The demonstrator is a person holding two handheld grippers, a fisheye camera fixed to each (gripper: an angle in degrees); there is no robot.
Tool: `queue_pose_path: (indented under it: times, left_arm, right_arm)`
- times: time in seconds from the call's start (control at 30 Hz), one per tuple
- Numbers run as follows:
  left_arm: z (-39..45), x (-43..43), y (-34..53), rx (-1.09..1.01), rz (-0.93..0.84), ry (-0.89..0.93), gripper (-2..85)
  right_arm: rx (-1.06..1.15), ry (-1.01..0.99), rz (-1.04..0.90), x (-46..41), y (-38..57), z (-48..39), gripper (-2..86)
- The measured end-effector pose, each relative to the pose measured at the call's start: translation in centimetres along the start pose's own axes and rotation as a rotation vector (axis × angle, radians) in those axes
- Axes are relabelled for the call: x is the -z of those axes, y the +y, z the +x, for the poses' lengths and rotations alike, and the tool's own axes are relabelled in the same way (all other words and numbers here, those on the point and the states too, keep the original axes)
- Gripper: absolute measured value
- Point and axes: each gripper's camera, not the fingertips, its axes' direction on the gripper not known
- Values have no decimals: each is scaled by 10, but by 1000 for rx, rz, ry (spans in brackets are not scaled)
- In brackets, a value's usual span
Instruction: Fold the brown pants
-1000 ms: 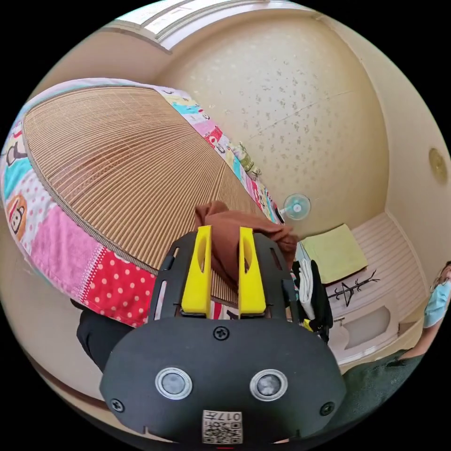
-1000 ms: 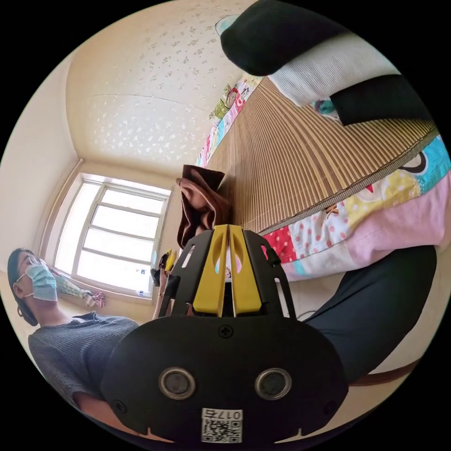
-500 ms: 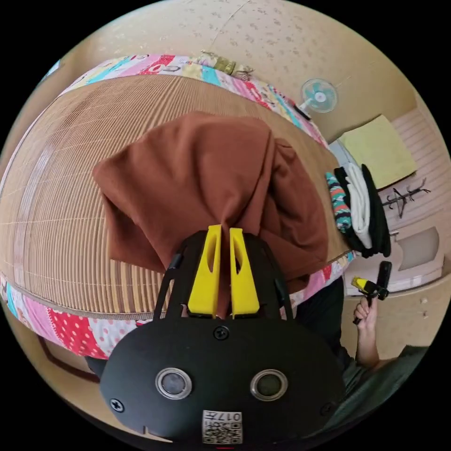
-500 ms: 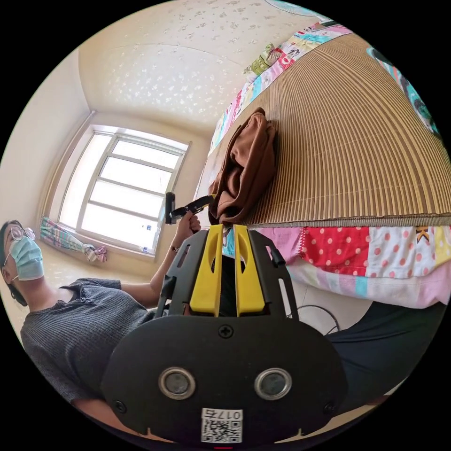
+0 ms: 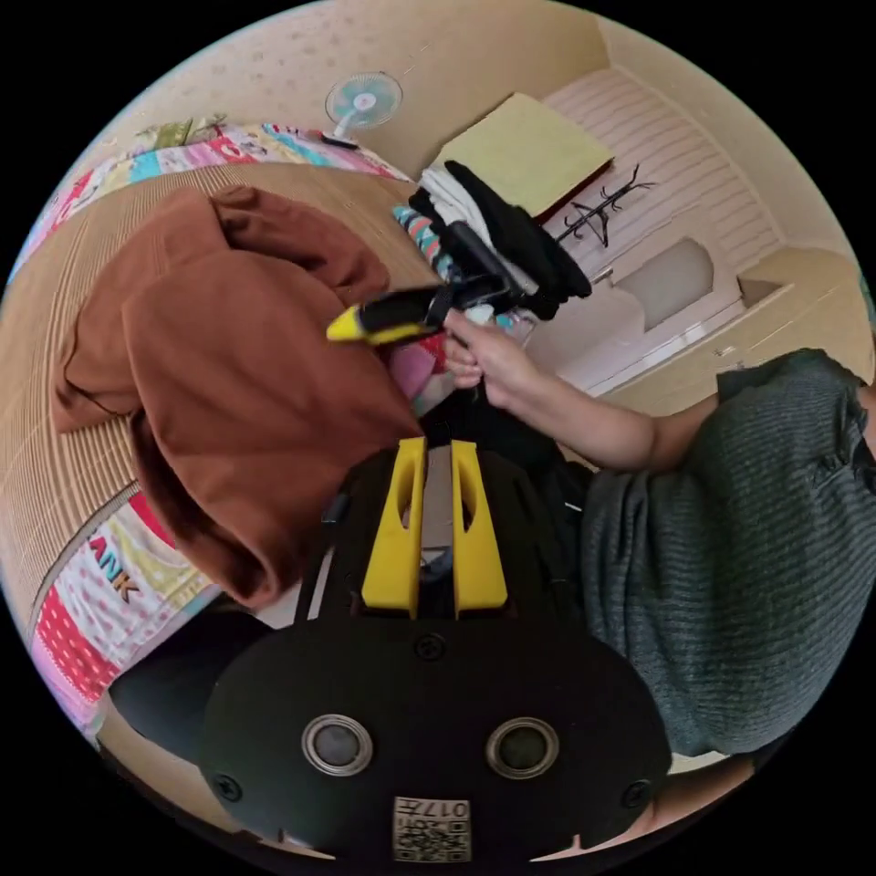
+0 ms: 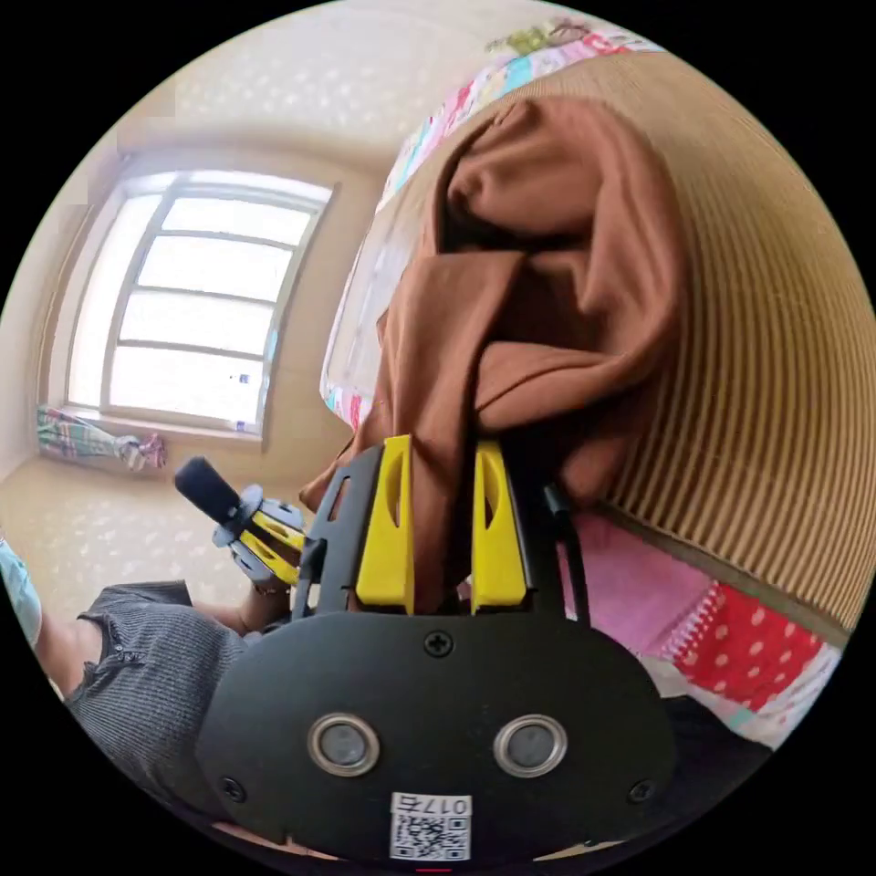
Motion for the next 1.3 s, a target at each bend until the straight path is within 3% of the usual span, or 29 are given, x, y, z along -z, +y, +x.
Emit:
queue_pose_path:
  times: [0.07,0.13,0.23,0.3,0.4,0.47,0.57,0.67,0.8,0.9,0.97,1.03,1.13,1.2,1.3]
  left_arm:
    - [-31,42,-4,89,210,-27,45]
    - [-71,64,-10,227,261,-90,55]
    - [-146,80,-13,513,277,-215,147]
    - [-183,81,-9,639,306,-255,166]
    - [-230,64,-7,778,313,-321,168]
    - [-256,42,-12,848,300,-282,168]
    - [-254,28,-30,814,416,-96,69]
    - [-197,37,-87,553,491,-62,41]
    - [-81,29,-173,125,480,29,37]
    - [31,-27,-219,-274,247,136,37]
    - [89,-77,-216,-491,34,319,48]
    - [101,-94,-199,-513,-16,362,70]
    - [68,-73,-165,-417,115,347,88]
    - [34,-53,-143,-320,203,283,80]
    - [-38,-40,-115,-1,237,120,86]
  right_arm:
    - [29,-10,1,-2,-7,-1,33]
    - [33,16,39,15,-7,-5,25]
    - [102,55,260,87,9,-27,18]
    - [87,187,576,166,45,-46,14]
    - [16,310,883,238,100,-52,19]
    - [-80,400,815,255,108,-41,27]
    - [-257,574,436,243,100,-6,51]
    - [-196,688,547,226,132,-23,93]
    - [120,503,605,186,130,-57,167]
    - [212,373,499,151,92,-64,211]
    - [243,340,489,143,75,-65,203]
    - [264,296,564,159,77,-60,104]
    - [156,276,779,203,106,-32,73]
    - [-11,85,982,234,142,24,66]
    - [-292,-141,1072,242,177,108,54]
